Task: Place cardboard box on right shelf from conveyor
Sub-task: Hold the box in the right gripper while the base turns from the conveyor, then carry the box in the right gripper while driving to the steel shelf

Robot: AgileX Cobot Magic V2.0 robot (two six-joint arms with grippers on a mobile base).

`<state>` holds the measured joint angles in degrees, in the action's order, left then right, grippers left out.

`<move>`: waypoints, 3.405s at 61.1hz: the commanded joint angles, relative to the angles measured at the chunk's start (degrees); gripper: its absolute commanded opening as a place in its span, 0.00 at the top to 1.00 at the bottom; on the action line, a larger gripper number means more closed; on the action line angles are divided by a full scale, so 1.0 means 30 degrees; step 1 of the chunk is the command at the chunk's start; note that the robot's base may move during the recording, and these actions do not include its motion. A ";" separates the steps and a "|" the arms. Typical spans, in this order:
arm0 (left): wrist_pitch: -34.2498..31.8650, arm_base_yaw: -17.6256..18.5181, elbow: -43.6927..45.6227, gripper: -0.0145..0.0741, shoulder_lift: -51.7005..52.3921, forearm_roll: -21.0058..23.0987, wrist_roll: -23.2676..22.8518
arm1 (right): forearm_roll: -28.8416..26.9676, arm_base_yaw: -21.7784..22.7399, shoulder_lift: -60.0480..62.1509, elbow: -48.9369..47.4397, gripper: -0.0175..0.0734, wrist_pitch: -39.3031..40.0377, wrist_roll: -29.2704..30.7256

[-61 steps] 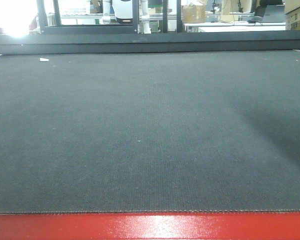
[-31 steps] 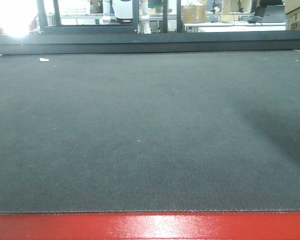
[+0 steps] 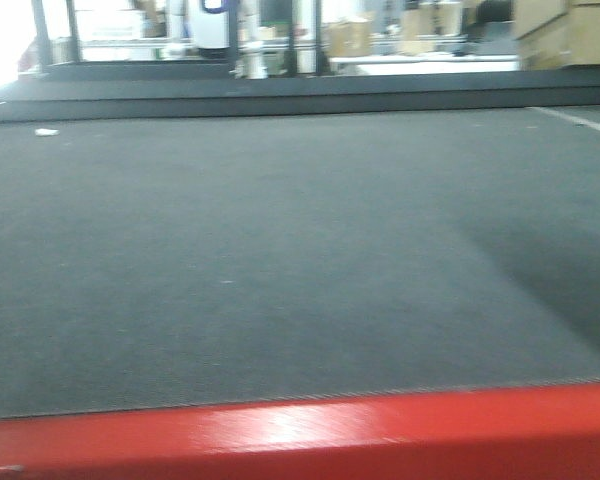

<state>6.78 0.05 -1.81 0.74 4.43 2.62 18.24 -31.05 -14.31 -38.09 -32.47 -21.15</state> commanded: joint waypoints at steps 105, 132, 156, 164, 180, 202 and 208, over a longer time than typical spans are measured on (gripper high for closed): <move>-0.1621 0.0034 -0.0147 0.97 0.0275 0.0112 0.0003 | 0.0569 0.0131 -0.0193 -0.0495 0.54 0.1790 0.0132; -0.1621 0.0034 -0.0147 0.97 0.0275 0.0112 0.0003 | 0.0569 0.0131 -0.0193 -0.0495 0.54 0.1790 0.0132; -0.1621 0.0034 -0.0147 0.97 0.0275 0.0112 0.0003 | 0.0569 0.0131 -0.0193 -0.0495 0.54 0.1790 0.0132; -0.1621 0.0034 -0.0172 0.97 0.0275 0.0112 0.0003 | 0.0569 0.0131 -0.0193 -0.0495 0.54 0.1790 0.0132; -0.1621 0.0070 -0.0172 0.97 0.0275 0.0112 0.0003 | 0.0569 0.0131 -0.0160 -0.0495 0.54 0.1790 0.0132; -0.1621 0.0070 -0.0172 0.97 0.0275 0.0112 0.0003 | 0.0569 0.0131 -0.0160 -0.0495 0.54 0.1790 0.0132; -0.1621 0.0070 -0.0172 0.97 0.0275 0.0112 0.0003 | 0.0569 0.0131 -0.0160 -0.0495 0.54 0.1790 0.0132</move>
<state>6.81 0.05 -1.81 0.74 4.43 2.62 18.24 -30.96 -14.28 -38.00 -32.77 -21.06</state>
